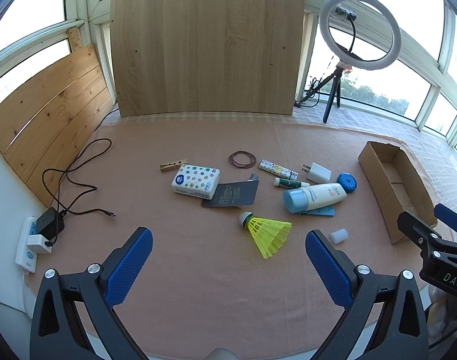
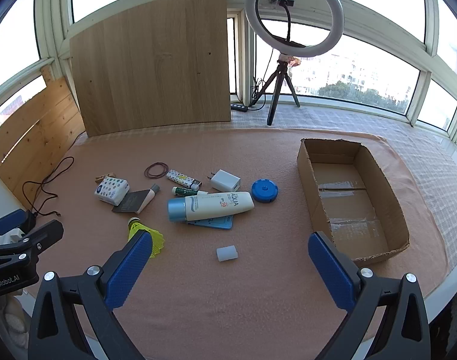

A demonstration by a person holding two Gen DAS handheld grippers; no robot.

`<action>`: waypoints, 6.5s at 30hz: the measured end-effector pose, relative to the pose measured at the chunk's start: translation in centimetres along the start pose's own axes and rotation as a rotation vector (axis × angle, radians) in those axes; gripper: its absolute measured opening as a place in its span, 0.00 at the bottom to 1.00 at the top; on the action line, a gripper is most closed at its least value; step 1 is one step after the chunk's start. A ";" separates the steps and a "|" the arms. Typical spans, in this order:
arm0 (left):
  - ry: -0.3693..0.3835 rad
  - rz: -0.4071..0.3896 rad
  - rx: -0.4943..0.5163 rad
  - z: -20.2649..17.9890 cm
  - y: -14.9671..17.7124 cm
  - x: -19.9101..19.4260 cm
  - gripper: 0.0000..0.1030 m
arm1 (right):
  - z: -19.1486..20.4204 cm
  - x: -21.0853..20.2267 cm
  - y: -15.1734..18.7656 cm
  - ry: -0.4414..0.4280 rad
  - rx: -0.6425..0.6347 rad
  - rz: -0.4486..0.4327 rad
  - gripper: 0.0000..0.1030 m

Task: Organize objects

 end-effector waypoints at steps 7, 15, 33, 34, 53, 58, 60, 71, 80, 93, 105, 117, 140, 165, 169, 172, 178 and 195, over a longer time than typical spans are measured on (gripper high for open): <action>0.000 0.002 0.004 -0.1 -0.4 0.2 1.00 | 0.0 0.3 -0.2 -0.002 0.001 0.007 1.00; 0.004 0.003 0.006 -0.1 -0.6 0.5 1.00 | 0.0 0.4 -0.3 -0.001 0.001 0.008 1.00; 0.007 0.006 0.008 -0.1 -1.2 1.1 1.00 | 0.1 1.2 -0.9 0.000 -0.007 0.022 1.00; 0.006 0.006 0.007 -0.1 -1.2 1.2 1.00 | 0.1 1.2 -0.9 0.000 -0.008 0.023 1.00; 0.005 0.007 0.017 -0.7 -1.4 1.5 1.00 | 0.1 1.4 -1.0 -0.003 -0.004 0.032 1.00; 0.005 0.009 0.018 -0.8 -1.4 1.6 1.00 | 0.0 1.5 -1.0 -0.003 -0.002 0.032 1.00; 0.005 0.010 0.019 -0.8 -1.5 1.6 1.00 | 0.0 1.5 -1.0 -0.004 0.000 0.033 1.00; 0.020 0.020 0.030 -1.5 -1.9 2.5 1.00 | -0.7 1.9 -1.1 0.002 0.012 0.042 1.00; 0.059 0.046 0.082 -3.3 -3.2 4.8 1.00 | -2.2 2.4 -0.9 0.022 0.036 0.058 1.00; 0.078 0.079 0.171 -7.8 -6.6 9.8 1.00 | -5.1 2.4 0.2 0.055 0.087 0.074 0.99; 0.156 0.224 0.229 -12.0 -9.3 16.6 0.83 | -7.9 2.4 1.2 0.088 0.135 0.088 0.99; 0.225 0.366 0.233 -14.3 -10.0 21.5 0.66 | -10.2 2.4 2.4 0.107 0.182 0.108 0.99; 0.383 0.498 0.257 -15.6 -5.1 21.9 0.46 | -9.3 2.7 3.0 0.093 0.157 0.119 0.99; 0.416 0.482 0.118 -10.6 6.1 15.6 0.40 | -5.6 6.4 3.9 -0.117 0.117 0.232 0.98; 0.346 0.456 0.167 -10.0 6.1 14.8 0.62 | -4.3 8.2 4.4 -0.211 0.121 0.307 0.88; 0.341 0.444 0.188 -9.7 6.1 14.2 0.63 | -3.2 9.5 4.8 -0.265 0.122 0.356 0.82; 0.370 0.448 0.220 -9.2 5.9 13.6 0.63 | -1.5 11.8 5.5 -0.397 0.158 0.456 0.62; 0.468 0.495 0.184 -10.1 6.1 14.7 0.50 | 1.2 14.9 5.5 -0.536 0.172 0.577 0.47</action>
Point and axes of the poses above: each gripper's, at about its wrist camera, not at the fingertips, and x roughly the way its jaws point, z to its left, y to its underside, the point moved 4 cm from there along x, roughly the way its jaws point, and after that the axes turned 10 degrees about z, right-handed, at the moved point
